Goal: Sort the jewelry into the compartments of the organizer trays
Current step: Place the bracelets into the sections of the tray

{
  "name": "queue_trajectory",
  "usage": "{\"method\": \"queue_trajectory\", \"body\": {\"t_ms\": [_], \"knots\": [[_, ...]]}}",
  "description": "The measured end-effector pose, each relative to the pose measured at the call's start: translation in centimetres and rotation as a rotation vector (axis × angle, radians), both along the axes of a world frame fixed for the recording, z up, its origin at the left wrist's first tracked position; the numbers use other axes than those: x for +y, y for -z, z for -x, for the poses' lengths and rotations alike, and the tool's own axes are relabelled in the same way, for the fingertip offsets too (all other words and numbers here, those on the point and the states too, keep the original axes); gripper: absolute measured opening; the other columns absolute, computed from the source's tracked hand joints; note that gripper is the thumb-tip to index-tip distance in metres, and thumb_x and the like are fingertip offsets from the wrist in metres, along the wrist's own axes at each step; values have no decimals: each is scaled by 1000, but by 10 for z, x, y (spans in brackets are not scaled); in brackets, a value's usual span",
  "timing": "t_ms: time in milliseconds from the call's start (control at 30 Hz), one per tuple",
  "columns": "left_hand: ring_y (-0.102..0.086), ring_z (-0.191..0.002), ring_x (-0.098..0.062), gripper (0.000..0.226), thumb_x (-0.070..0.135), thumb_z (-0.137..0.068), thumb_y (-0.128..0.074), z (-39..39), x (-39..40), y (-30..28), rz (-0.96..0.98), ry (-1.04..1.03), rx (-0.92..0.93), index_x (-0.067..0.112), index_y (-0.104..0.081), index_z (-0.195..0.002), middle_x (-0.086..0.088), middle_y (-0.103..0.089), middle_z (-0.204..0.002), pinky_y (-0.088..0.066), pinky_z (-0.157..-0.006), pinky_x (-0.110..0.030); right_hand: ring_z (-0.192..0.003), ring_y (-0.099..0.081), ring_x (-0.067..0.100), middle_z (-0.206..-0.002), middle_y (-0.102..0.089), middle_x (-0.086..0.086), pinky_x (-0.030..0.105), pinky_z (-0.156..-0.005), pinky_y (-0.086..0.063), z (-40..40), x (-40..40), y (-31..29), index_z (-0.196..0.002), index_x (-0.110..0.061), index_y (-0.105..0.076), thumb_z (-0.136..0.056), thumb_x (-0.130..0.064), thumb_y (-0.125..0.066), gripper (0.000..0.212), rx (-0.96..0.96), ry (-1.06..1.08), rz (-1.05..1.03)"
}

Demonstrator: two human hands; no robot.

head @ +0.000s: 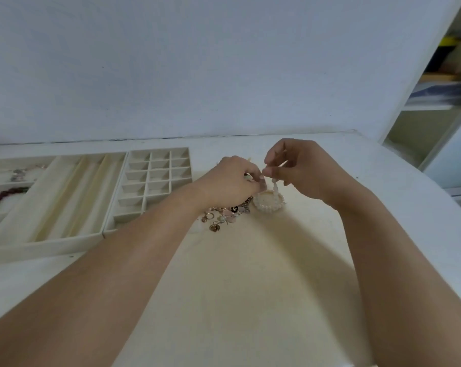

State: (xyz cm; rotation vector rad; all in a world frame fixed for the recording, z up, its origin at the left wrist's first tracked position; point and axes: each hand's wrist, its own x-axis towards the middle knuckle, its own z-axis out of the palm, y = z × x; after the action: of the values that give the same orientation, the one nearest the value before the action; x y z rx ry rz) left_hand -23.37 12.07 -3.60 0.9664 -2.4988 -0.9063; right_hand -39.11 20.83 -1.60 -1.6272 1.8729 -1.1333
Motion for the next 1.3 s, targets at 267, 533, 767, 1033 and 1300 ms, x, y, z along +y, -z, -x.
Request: {"method": "queue_trajectory", "body": {"t_ms": [267,533,767,1033,1300], "knots": [[-53,-48,7,25,36,-99,-60,-6,7,-22,-132,-91,301,17,-75,-91,12,-71,-80,-41,-51,-13,-66,-62,8,-88,-73,-1,22,-57,-43,16,-6,14,-97,-25,-72,-88,-27,-76,10,206,142,-197],[-69,-69,-17,20,24,-100,-61,-8,7,-24,-392,-74,476,8,-71,-93,-3,-75,-80,-60,-75,-35,-66,-60,10,-79,-68,-3,23,-55,-40,17,-13,31,-82,-25,-72,-84,-28,-79,8,319,183,-399],[-73,-85,-25,19,16,-103,-54,-16,7,-33,-737,-74,653,0,-63,-109,-15,-77,-100,-61,-82,-34,-72,-65,17,-83,-75,-2,28,-62,-48,12,-10,23,-97,-14,-61,-100,-20,-58,7,91,167,-243],[-74,-95,-29,33,-11,-87,-65,-60,12,-53,-883,-107,813,-2,-62,-119,-16,-76,-106,-59,-89,-34,-60,-61,11,-79,-64,-1,33,-65,-49,-5,-16,25,-96,-26,-52,-104,-23,-49,10,-65,247,235],[-74,-98,-26,42,-21,-79,-66,-185,-12,-62,-684,-201,784,4,-67,-113,-12,-76,-105,-60,-87,-31,-70,-63,12,-85,-65,-5,29,-67,-51,-73,-29,1,-101,-26,-53,-105,-22,-50,7,30,107,344]]}}
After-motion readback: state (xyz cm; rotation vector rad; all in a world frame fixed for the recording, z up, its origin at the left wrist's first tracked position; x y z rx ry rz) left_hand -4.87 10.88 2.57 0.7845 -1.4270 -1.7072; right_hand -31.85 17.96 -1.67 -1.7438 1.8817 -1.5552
